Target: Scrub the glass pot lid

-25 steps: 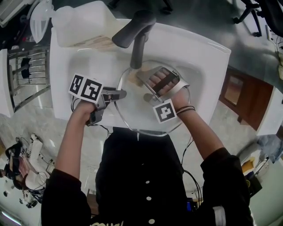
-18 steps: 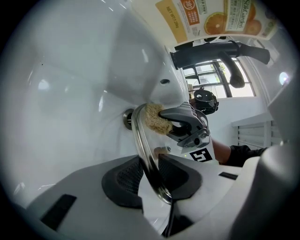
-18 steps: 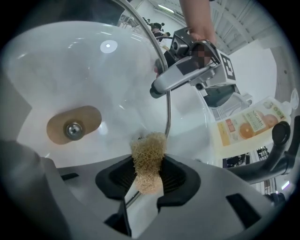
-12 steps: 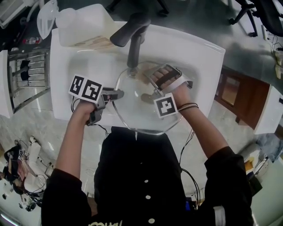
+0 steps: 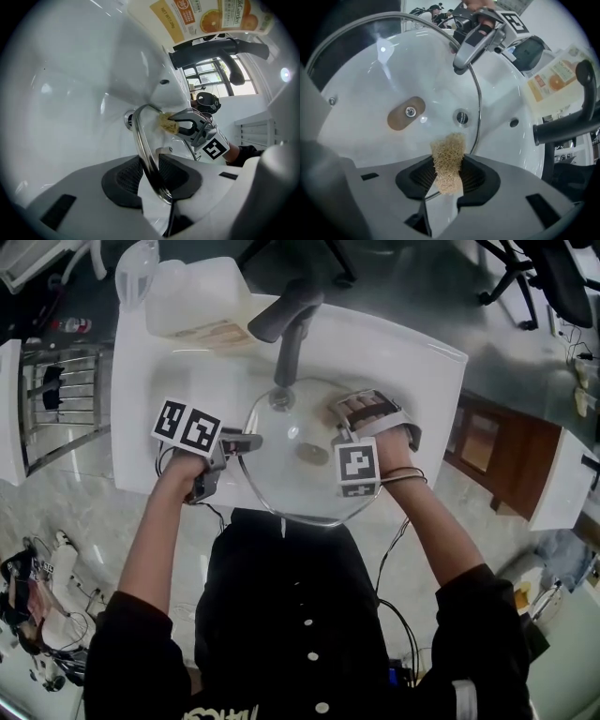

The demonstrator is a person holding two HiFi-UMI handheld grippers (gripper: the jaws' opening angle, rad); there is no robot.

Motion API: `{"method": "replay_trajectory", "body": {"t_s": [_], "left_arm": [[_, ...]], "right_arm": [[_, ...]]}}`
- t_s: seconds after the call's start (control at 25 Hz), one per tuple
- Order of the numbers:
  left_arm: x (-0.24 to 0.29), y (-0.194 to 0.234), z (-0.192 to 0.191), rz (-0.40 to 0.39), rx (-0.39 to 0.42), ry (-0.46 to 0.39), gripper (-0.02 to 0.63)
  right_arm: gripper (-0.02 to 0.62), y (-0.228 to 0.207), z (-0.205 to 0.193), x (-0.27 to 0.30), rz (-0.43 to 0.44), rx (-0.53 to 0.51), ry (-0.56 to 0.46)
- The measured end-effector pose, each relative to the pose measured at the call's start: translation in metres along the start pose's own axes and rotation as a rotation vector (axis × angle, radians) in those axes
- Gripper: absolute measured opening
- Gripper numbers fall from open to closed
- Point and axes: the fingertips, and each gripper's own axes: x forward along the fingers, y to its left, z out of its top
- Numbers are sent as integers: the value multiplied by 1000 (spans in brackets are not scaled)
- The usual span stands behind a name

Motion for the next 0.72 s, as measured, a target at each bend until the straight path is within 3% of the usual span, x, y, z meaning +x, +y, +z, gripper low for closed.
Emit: {"method": "replay_trajectory", "body": {"t_s": [0.32, 0.72], "left_arm": [[-2, -2, -2, 10, 9, 25, 124], [0, -2, -3, 3, 5, 31, 124]], "right_arm": [[150, 21, -15, -19, 183, 99, 92], [150, 37, -26, -27, 284, 50, 110]]}}
